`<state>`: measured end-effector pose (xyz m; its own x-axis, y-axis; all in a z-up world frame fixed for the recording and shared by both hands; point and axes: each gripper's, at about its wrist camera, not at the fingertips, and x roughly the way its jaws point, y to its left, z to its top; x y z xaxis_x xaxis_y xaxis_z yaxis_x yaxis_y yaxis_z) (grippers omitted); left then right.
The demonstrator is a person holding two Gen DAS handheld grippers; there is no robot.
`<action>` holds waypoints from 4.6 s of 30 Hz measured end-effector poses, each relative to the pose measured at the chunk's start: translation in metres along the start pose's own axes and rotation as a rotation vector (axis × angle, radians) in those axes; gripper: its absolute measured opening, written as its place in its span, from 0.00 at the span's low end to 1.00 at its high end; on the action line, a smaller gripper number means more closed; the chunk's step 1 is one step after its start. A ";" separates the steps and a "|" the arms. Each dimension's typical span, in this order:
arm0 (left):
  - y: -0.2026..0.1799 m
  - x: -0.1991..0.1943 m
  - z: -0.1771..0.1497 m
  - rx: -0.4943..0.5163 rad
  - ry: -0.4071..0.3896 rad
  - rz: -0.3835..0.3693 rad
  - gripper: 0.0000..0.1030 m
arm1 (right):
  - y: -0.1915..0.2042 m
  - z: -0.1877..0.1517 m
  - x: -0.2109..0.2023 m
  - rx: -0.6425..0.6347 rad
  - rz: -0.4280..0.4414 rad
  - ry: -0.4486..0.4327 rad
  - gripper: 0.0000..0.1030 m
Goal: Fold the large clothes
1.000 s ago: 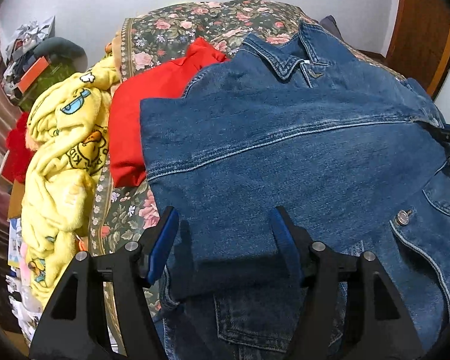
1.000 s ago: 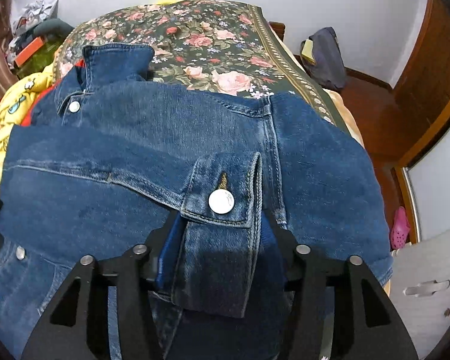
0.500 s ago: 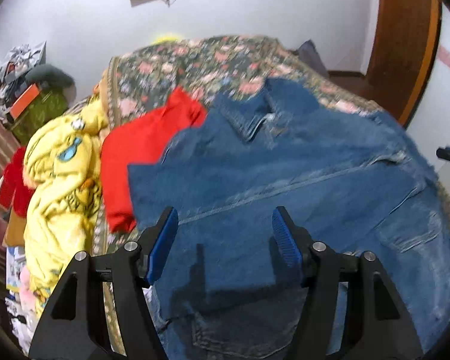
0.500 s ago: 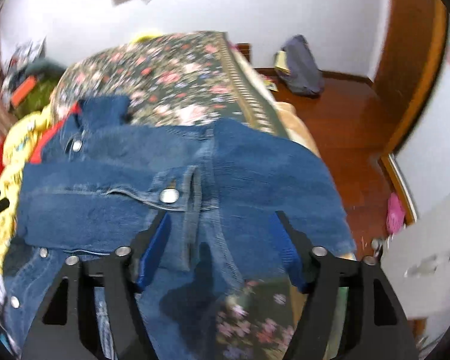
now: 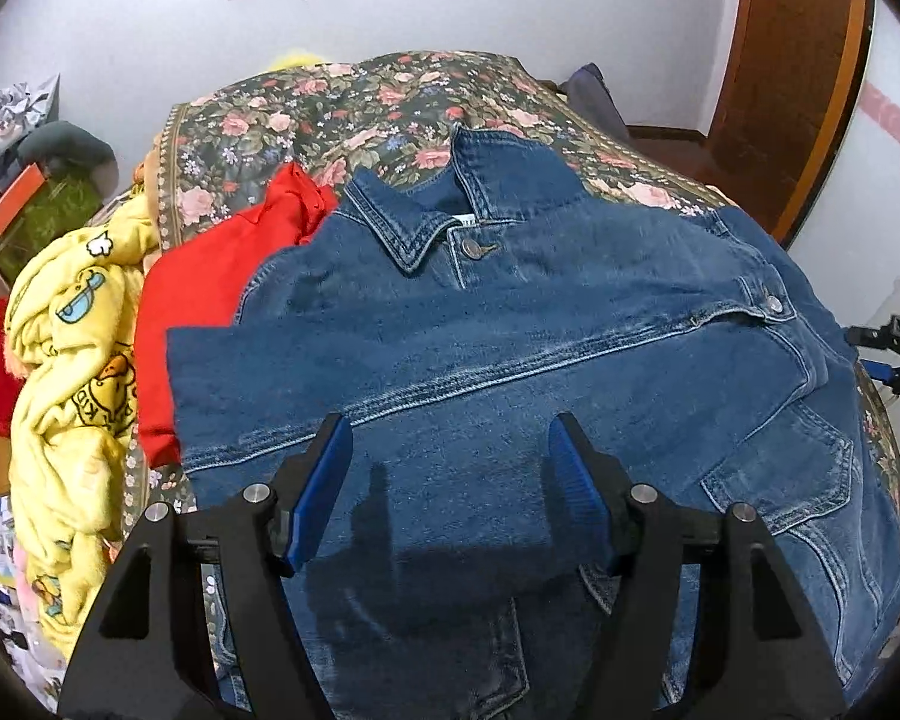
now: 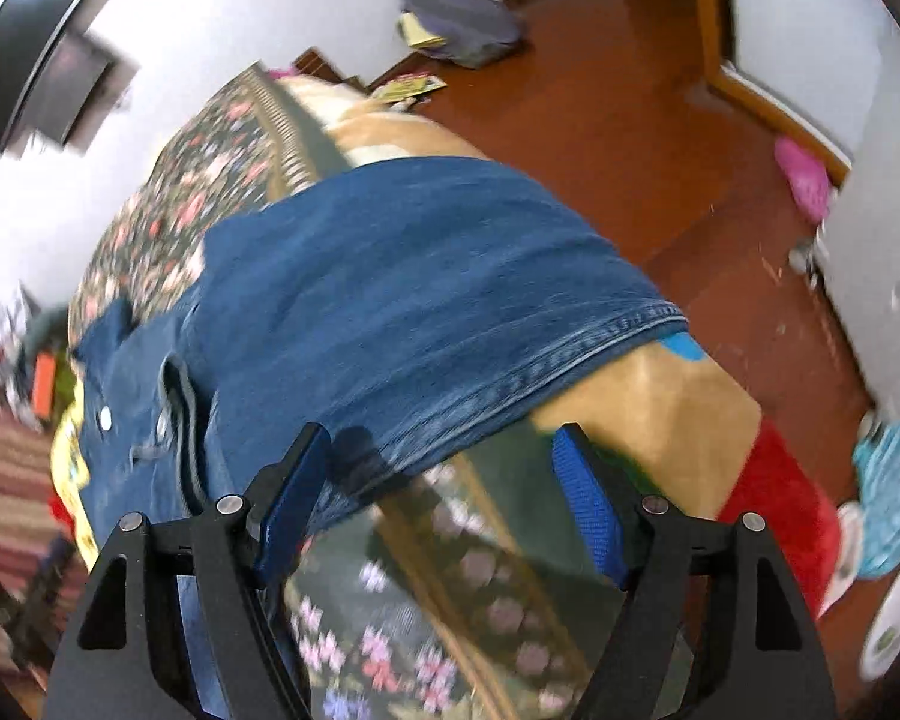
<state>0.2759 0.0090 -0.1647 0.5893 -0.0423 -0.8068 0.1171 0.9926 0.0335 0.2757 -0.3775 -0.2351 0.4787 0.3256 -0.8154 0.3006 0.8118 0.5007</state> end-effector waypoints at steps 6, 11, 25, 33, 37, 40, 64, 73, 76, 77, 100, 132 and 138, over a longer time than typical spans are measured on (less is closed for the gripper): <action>0.004 0.005 -0.002 -0.007 0.014 0.016 0.65 | -0.016 0.020 0.020 0.143 0.067 -0.017 0.74; 0.008 0.009 -0.005 -0.019 0.031 0.026 0.65 | -0.013 0.035 0.031 0.152 0.007 -0.055 0.71; 0.013 -0.003 -0.012 -0.031 0.004 0.013 0.65 | 0.083 0.036 -0.041 -0.299 -0.182 -0.274 0.15; 0.011 -0.014 -0.018 -0.015 -0.023 0.009 0.65 | 0.179 -0.007 -0.087 -0.572 0.042 -0.331 0.15; 0.015 -0.016 -0.023 -0.023 -0.021 0.003 0.65 | 0.201 -0.038 -0.064 -0.654 0.133 -0.195 0.15; 0.020 -0.015 -0.027 -0.036 -0.013 -0.001 0.65 | 0.201 -0.058 -0.036 -0.675 0.145 -0.095 0.15; 0.013 0.000 -0.035 -0.046 0.037 -0.008 0.65 | 0.106 -0.016 -0.054 -0.186 0.163 -0.113 0.83; 0.013 0.006 -0.034 -0.050 0.056 0.004 0.65 | 0.039 0.019 -0.010 0.138 0.159 -0.067 0.83; 0.014 0.009 -0.034 -0.055 0.063 0.011 0.65 | 0.042 0.027 -0.003 0.157 0.152 -0.075 0.83; 0.014 0.010 -0.034 -0.056 0.065 0.013 0.65 | 0.045 0.029 0.000 0.152 0.151 -0.076 0.82; 0.035 -0.027 -0.024 -0.097 -0.043 0.001 0.65 | 0.188 0.014 -0.099 -0.406 0.104 -0.316 0.06; 0.114 -0.065 -0.066 -0.262 -0.069 0.013 0.65 | 0.348 -0.184 0.038 -0.930 0.172 0.292 0.28; 0.099 -0.057 -0.051 -0.277 -0.051 -0.080 0.65 | 0.329 -0.151 -0.025 -1.001 0.092 0.026 0.58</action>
<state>0.2132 0.1158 -0.1460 0.6274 -0.1209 -0.7692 -0.0536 0.9788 -0.1976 0.2381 -0.0451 -0.0942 0.4431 0.4086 -0.7980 -0.5743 0.8128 0.0973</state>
